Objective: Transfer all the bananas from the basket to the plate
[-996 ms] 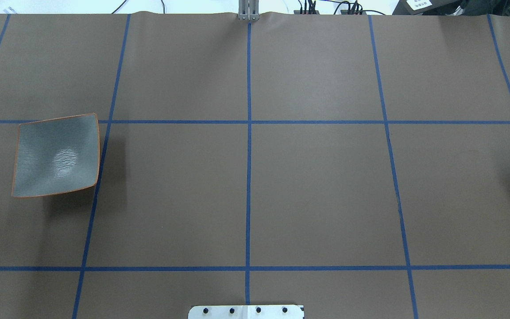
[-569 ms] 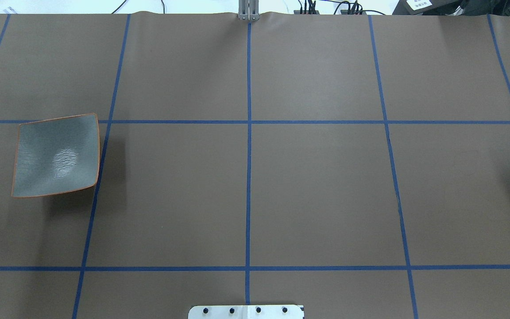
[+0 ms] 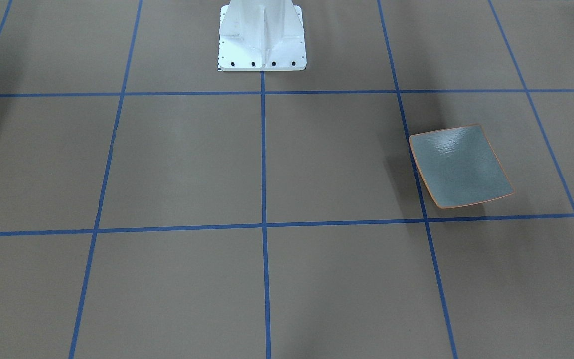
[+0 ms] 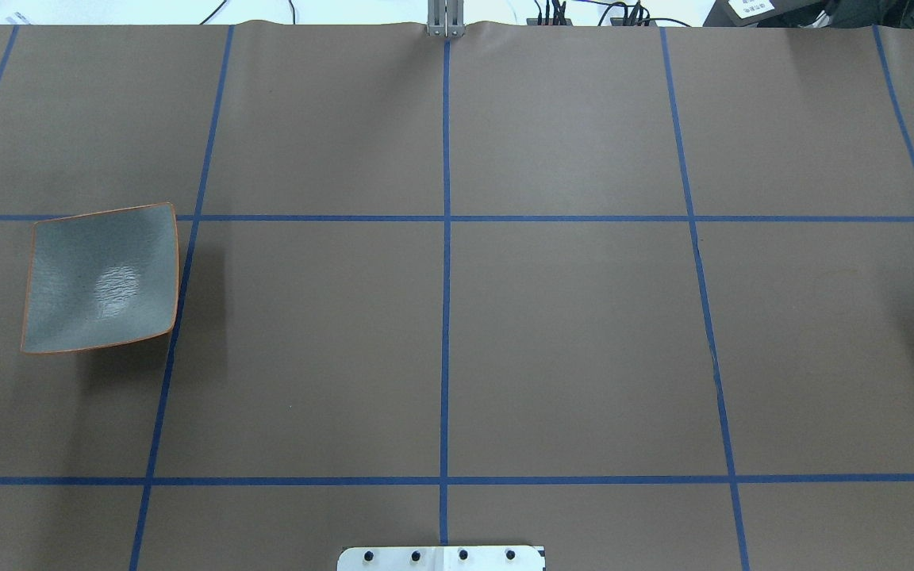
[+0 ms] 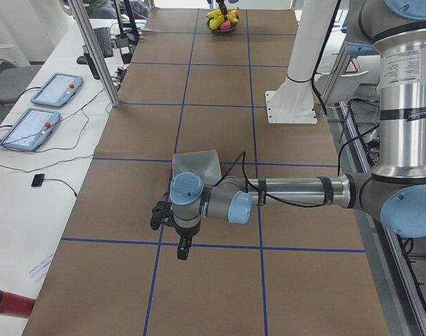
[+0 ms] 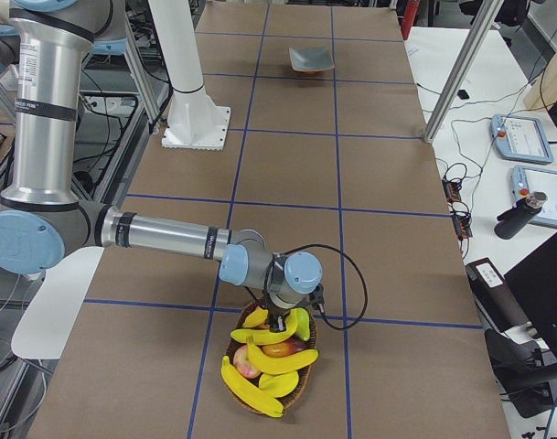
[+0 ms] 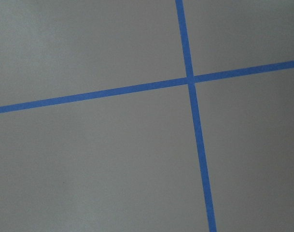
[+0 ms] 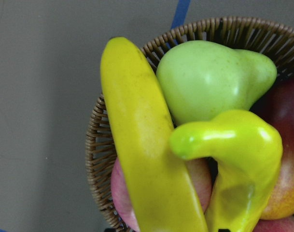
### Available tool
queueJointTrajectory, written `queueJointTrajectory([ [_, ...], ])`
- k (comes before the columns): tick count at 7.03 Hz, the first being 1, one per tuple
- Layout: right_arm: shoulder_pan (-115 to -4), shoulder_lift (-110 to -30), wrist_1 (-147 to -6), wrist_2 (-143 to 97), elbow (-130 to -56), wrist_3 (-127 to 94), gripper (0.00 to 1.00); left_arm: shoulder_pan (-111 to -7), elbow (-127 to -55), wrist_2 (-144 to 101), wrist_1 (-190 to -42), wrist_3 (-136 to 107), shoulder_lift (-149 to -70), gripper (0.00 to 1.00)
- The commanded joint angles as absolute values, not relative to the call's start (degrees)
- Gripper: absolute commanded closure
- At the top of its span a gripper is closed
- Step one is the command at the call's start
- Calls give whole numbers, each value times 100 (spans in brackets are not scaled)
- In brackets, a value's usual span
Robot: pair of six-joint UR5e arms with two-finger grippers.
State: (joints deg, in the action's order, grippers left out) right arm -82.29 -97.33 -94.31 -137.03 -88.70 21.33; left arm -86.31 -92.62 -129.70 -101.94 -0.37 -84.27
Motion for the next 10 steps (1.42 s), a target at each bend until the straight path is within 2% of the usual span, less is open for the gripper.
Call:
queueJointTrajectory([
  [1,-8227,-9633,-9422,-13711,-8711,2136,48,-8631,-9264,-12973,-10195,-44,-8455,0],
  [2,-8227,-9642,-9422,-13711,-8701,2118,70,-8631,-9264,-12964,-10195,-35,-8455,0],
  [3,-8227,-9650,-9422,-13711,-8701,2136,96,-8631,-9264,-12964,-10195,-44,-8455,0],
  [4,-8227,-9642,-9422,-13720,-8753,2188,100,-8631,-9264,-12964,-10195,-44,-8464,0],
  [10,-8656,-10255,-9544,-13764,-9920,2294,100,-8631,-9255,-12973,-10187,-44,-8473,0],
])
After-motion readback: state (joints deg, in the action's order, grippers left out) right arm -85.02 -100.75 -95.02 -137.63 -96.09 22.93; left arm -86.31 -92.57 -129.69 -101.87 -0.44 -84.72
